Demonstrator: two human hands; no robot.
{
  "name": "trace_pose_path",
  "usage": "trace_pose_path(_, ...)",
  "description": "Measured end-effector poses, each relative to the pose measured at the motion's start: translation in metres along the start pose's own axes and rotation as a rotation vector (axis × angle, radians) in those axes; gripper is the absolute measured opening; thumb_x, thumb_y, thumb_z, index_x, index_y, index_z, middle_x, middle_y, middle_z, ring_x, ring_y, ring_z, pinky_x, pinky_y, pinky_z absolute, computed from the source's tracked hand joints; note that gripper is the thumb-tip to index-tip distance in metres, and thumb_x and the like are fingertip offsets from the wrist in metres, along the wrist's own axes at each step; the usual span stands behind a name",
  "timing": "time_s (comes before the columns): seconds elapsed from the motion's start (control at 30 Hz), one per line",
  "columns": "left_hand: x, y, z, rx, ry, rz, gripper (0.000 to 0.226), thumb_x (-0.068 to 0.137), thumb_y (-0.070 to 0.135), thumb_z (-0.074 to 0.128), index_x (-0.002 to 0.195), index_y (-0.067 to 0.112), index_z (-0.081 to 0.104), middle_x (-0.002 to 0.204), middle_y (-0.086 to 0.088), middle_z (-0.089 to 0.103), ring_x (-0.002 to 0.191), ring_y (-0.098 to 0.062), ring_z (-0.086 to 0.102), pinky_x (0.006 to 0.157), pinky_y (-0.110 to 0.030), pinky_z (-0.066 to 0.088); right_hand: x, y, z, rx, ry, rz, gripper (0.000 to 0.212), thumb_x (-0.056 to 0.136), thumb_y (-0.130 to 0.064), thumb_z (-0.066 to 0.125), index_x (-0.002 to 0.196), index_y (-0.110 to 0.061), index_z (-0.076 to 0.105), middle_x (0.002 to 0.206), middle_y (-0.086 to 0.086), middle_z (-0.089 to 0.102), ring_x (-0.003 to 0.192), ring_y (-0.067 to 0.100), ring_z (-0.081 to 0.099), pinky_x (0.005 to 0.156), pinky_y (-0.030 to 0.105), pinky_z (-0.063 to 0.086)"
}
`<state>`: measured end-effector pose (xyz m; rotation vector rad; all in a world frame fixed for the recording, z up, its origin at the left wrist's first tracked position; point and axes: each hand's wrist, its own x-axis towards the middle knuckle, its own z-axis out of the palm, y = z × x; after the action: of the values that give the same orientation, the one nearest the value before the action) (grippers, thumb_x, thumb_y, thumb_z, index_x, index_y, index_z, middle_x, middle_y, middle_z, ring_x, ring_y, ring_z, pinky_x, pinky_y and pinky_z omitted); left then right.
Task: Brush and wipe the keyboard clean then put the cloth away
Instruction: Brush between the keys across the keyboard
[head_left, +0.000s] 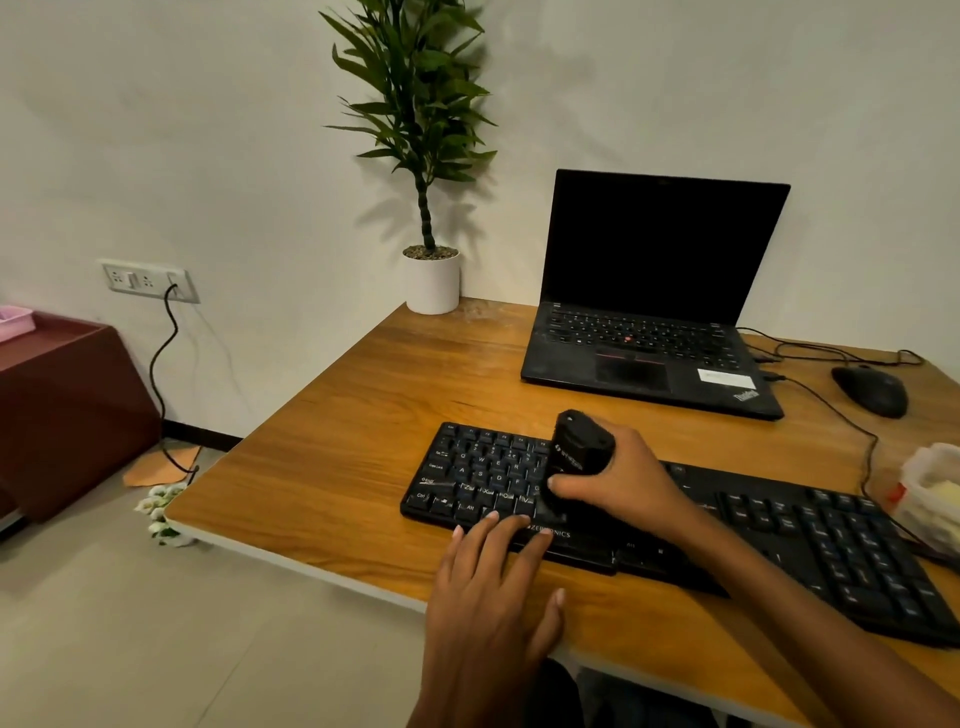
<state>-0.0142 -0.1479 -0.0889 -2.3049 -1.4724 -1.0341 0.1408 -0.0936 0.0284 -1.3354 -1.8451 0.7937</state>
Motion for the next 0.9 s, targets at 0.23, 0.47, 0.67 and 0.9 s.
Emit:
trace_pose_path(0.23, -0.004, 0.002, 0.000, 0.009, 0.001, -0.021, 0.043, 0.083, 0.048, 0.047, 0.119, 0.028, 0.057, 0.120, 0.002, 0.061, 0.119, -0.016, 0.044, 0.099, -0.045, 0.037, 0.009, -0.004, 0.003, 0.065, 0.180, 0.039, 0.025, 0.073, -0.015, 0.076, 0.078, -0.022, 0.053, 0.076, -0.002, 0.061, 0.065, 0.011, 0.059, 0.051, 0.021, 0.048)
trace_pose_path(0.47, -0.003, 0.006, -0.003, -0.016, 0.010, -0.034, 0.041, 0.084, 0.046, 0.045, 0.119, 0.028, 0.056, 0.119, 0.003, 0.060, 0.119, -0.015, 0.044, 0.097, -0.040, 0.041, -0.004, -0.005, -0.003, -0.047, 0.023, 0.148, 0.020, 0.069, -0.007, 0.074, 0.073, -0.010, 0.055, 0.068, 0.002, 0.057, 0.062, 0.015, 0.057, 0.053, 0.024, 0.045)
trace_pose_path(0.67, -0.003, 0.005, -0.004, -0.077, -0.004, -0.043, 0.040, 0.084, 0.044, 0.047, 0.120, 0.028, 0.055, 0.121, 0.003, 0.058, 0.116, -0.018, 0.050, 0.089, -0.041, 0.053, 0.009, -0.011, 0.003, -0.001, 0.243, 0.074, 0.025, 0.074, -0.021, 0.075, 0.076, -0.025, 0.050, 0.076, -0.003, 0.060, 0.065, 0.012, 0.059, 0.050, 0.016, 0.047)
trace_pose_path(0.9, -0.001, 0.006, -0.007, -0.069, -0.039, -0.057, 0.040, 0.085, 0.043, 0.046, 0.119, 0.025, 0.061, 0.120, 0.002, 0.059, 0.115, -0.019, 0.054, 0.085, -0.039, 0.054, -0.010, -0.003, 0.013, -0.015, 0.103, 0.138, 0.019, 0.071, -0.012, 0.073, 0.075, -0.015, 0.055, 0.067, 0.001, 0.059, 0.054, 0.012, 0.055, 0.040, 0.013, 0.040)
